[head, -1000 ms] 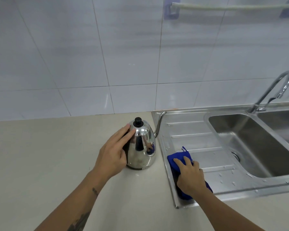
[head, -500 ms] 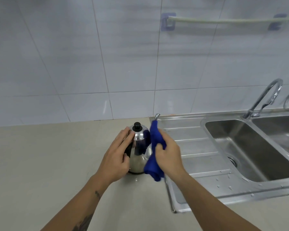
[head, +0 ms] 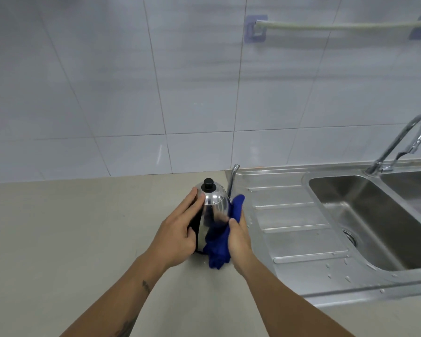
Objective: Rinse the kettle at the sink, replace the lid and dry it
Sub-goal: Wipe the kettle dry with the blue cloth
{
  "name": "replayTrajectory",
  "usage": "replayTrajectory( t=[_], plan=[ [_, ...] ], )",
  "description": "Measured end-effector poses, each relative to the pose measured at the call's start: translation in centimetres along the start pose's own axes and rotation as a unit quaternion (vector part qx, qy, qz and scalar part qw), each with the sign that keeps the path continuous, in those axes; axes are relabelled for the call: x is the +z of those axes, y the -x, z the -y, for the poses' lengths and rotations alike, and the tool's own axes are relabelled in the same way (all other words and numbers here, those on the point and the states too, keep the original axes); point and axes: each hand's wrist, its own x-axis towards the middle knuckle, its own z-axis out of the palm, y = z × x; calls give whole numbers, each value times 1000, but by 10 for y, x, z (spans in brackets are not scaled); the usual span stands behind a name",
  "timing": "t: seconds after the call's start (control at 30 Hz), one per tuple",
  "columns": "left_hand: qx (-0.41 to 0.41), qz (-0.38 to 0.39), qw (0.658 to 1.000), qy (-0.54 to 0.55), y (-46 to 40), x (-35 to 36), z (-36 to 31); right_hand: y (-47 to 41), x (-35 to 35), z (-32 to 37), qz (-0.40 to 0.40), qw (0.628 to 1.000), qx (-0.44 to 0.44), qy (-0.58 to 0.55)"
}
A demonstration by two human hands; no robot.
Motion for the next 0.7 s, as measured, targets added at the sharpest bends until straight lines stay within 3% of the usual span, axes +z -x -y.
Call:
replayTrajectory(
  t=[0.07, 0.13, 0.27, 0.43, 0.53, 0.6, 0.7],
  plan=[
    [4, -1, 1000, -2, 2, 2, 0, 2, -3, -1, 44, 991, 101, -80],
    [5, -6, 1000, 2, 4, 4, -1, 7, 0, 7, 68, 982, 131, -116],
    [-12, -35, 999, 26, 4, 6, -6, 17, 9, 31, 40, 998, -8, -38],
    [-41, -141, 989, 23, -30, -1, -19, 28, 8, 44, 48, 986, -139, 78],
    [-44, -99, 993, 46, -52, 1, -21, 24, 8, 36, 23, 981, -161, 103],
    [-3, -52, 999, -6, -56, 9, -17, 18, 10, 29, 9, 984, -143, 104],
    [-13, -64, 996, -56, -58, 18, -14, 12, 13, 19, -1, 992, -90, 86]
  ],
)
